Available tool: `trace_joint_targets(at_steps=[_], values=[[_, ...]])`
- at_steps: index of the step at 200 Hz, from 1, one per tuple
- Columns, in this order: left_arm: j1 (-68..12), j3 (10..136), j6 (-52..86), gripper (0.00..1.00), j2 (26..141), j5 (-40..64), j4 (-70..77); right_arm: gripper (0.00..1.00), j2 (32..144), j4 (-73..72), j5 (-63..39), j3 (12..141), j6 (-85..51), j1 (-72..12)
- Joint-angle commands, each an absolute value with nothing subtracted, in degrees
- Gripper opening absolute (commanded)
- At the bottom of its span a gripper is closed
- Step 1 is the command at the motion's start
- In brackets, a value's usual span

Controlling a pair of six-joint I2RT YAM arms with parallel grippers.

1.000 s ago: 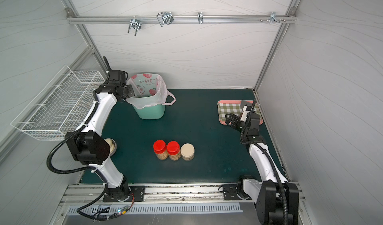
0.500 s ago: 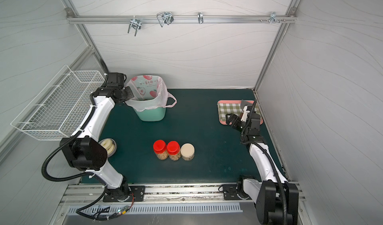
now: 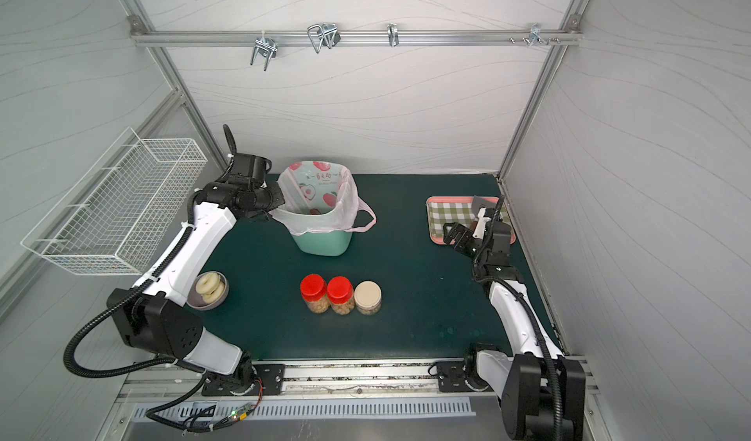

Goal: Empty moldy peanuts from jars
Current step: Move the trash bin to the center of the board.

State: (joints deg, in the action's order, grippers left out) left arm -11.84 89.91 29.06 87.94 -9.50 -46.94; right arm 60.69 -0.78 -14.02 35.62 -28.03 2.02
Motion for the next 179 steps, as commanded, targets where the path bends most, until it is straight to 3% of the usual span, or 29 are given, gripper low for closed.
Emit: trace_joint_targets(at_steps=[1, 21, 59, 81, 98, 146, 179], values=[[-14.96, 89.39, 35.41, 0.00, 86.39, -10.63, -42.10, 0.99, 59.99, 0.01, -14.59, 36.91, -28.83, 2.39], [-17.22, 87.38, 37.94, 0.03, 86.37, -11.33, -39.94, 0.99, 59.99, 0.09, -14.65, 36.91, -28.83, 2.50], [-21.81, 85.54, 40.43, 0.22, 85.89, -11.70, -36.38, 0.99, 60.20, 0.09, -14.76, 36.91, -29.05, 2.55], [-25.47, 85.45, 38.96, 0.40, 85.52, -13.61, -35.27, 0.99, 60.29, 0.15, -14.77, 37.00, -29.00, 2.57], [-26.70, 84.96, 38.35, 0.45, 85.50, -14.22, -34.62, 0.99, 60.38, 0.18, -14.88, 37.00, -28.91, 2.71], [-27.05, 84.90, 37.46, 0.46, 87.92, -13.64, -32.90, 0.99, 60.60, 0.07, -15.17, 37.08, -28.98, 2.71], [-27.33, 86.10, 35.69, 0.28, 89.25, -15.27, -34.33, 0.99, 60.81, 0.06, -15.22, 37.18, -29.01, 2.70]])
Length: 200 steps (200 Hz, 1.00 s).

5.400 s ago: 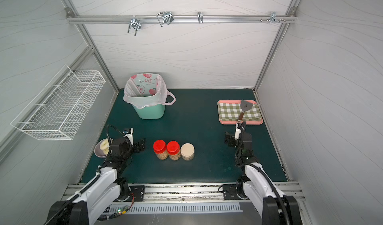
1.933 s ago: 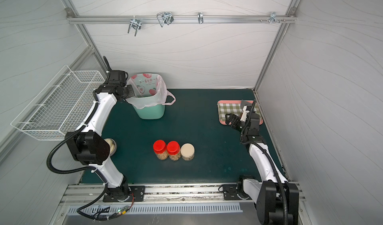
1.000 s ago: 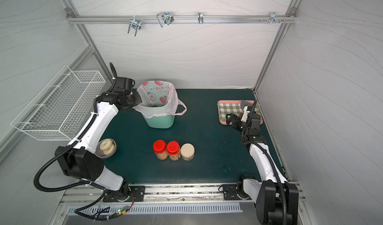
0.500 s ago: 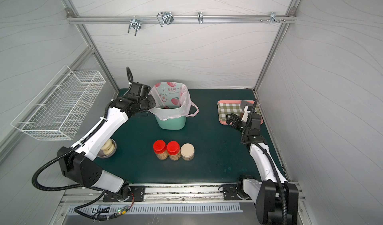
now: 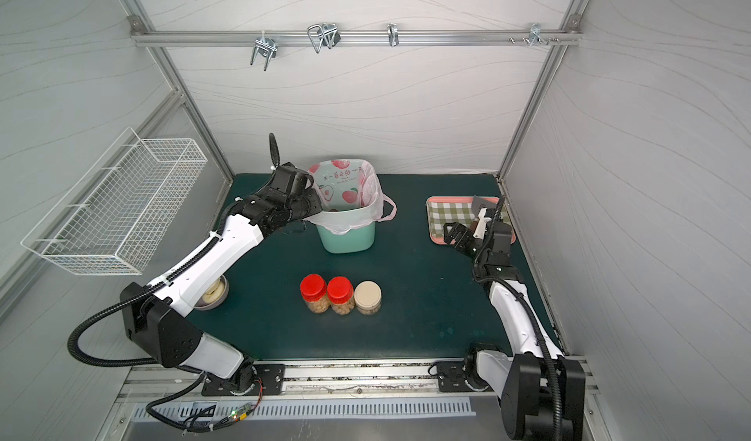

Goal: Empty moldy peanuts from jars
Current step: Move the trash bin to the center of the board.

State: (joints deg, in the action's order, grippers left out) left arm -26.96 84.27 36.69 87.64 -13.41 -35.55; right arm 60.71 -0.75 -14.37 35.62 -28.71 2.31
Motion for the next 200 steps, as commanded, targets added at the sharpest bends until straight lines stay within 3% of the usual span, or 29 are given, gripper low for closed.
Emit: trace_joint_targets(at_steps=[1, 43, 151, 200], values=[[-27.33, 86.07, 35.69, 0.27, 89.27, -15.32, -34.39, 0.99, 60.86, 0.08, -15.26, 37.18, -29.00, 2.71], [-27.49, 85.74, 35.50, 0.21, 88.47, -14.68, -34.80, 0.99, 61.28, 0.00, -15.68, 37.36, -29.00, 2.72], [-29.24, 85.96, 35.51, 0.26, 88.02, -12.67, -34.10, 0.99, 61.02, 0.07, -16.08, 37.34, -29.09, 2.70], [-29.26, 86.66, 34.02, 0.21, 89.14, -11.73, -33.23, 0.99, 61.13, 0.04, -16.12, 37.44, -28.92, 2.69]])
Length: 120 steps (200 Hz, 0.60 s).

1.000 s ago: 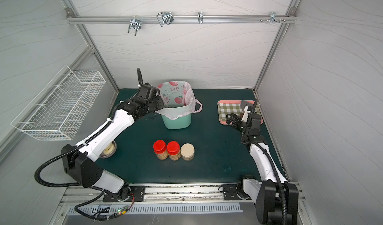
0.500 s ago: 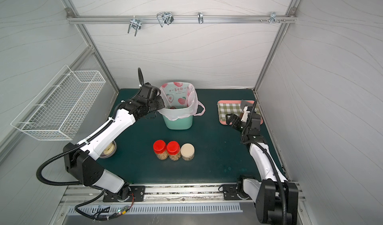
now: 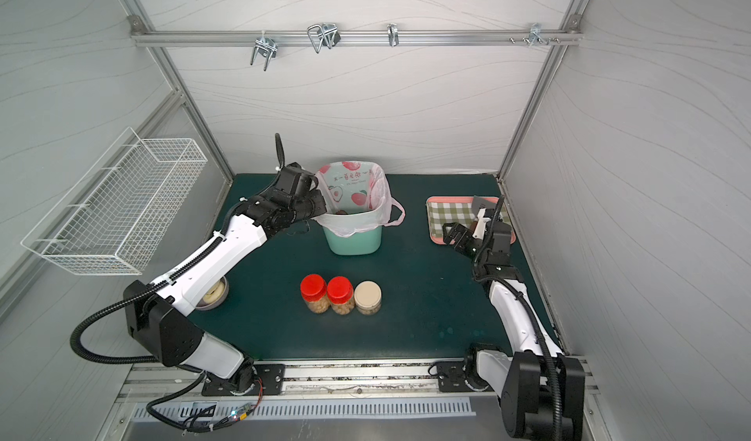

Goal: Empty moldy peanuts from jars
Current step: Move the trash bin to the center of the board.

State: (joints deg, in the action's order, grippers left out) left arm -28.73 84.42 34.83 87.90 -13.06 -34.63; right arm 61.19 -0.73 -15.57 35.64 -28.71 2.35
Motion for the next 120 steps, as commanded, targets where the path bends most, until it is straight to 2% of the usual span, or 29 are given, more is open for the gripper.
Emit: trace_joint_targets(at_steps=[1, 47, 66, 99, 120], values=[[-29.26, 86.66, 34.02, 0.21, 89.22, -11.62, -33.18, 0.99, 61.15, 0.07, -16.10, 37.44, -28.92, 2.66], [-29.27, 86.79, 32.93, 0.12, 89.63, -8.91, -32.05, 0.99, 61.22, 0.15, -16.17, 37.44, -28.83, 2.71], [-29.27, 86.95, 32.87, 0.12, 89.82, -8.88, -32.30, 0.99, 61.17, 0.18, -16.16, 37.44, -28.82, 2.70], [-29.27, 86.13, 33.90, 0.28, 89.18, -9.98, -32.21, 0.99, 61.17, 0.24, -16.25, 37.53, -28.66, 2.70], [-29.27, 85.31, 34.75, 0.29, 88.32, -10.36, -31.73, 0.99, 61.29, 0.26, -16.42, 37.62, -28.74, 2.64]])
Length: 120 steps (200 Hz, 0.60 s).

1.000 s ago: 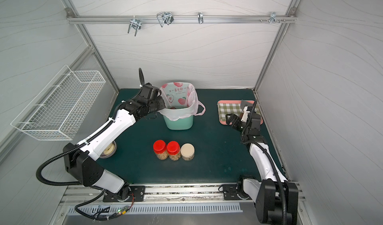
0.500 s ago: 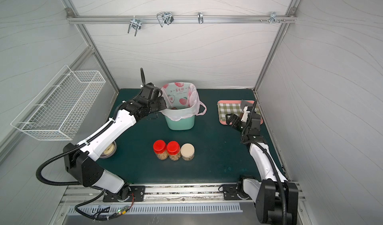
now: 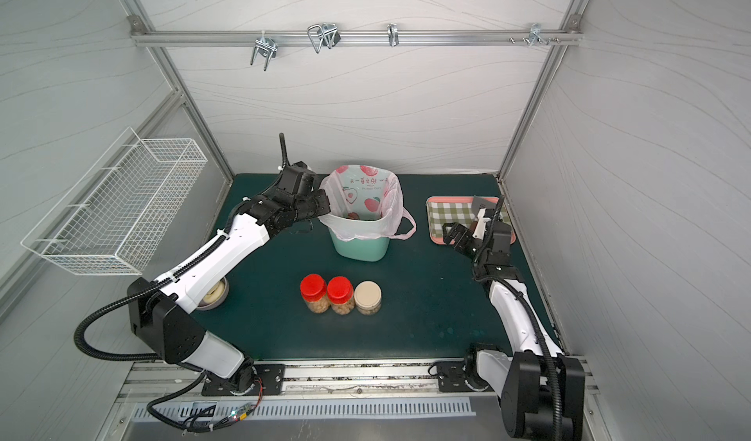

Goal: Empty moldy peanuts from jars
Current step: Move the trash bin to the center of the board.

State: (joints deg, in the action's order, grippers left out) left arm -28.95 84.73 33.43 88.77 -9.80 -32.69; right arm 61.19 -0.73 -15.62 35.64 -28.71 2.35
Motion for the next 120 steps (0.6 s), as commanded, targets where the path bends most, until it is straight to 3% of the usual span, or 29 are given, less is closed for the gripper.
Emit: trace_joint_targets(at_steps=[1, 34, 51, 120], values=[[-29.27, 85.28, 34.82, 0.29, 88.28, -10.37, -31.73, 0.99, 61.27, 0.26, -16.39, 37.62, -28.74, 2.64], [-30.35, 83.59, 36.60, 0.30, 86.64, -10.09, -30.50, 0.99, 61.62, 0.26, -17.31, 37.87, -28.81, 2.70], [-31.64, 82.24, 37.00, 0.32, 85.63, -10.02, -29.22, 0.99, 62.11, -0.33, -23.01, 39.26, -28.61, 2.45], [-34.94, 78.53, 34.38, 0.60, 78.25, -14.77, -29.19, 0.98, 74.70, 7.67, -26.82, 51.08, -23.27, -8.09]])
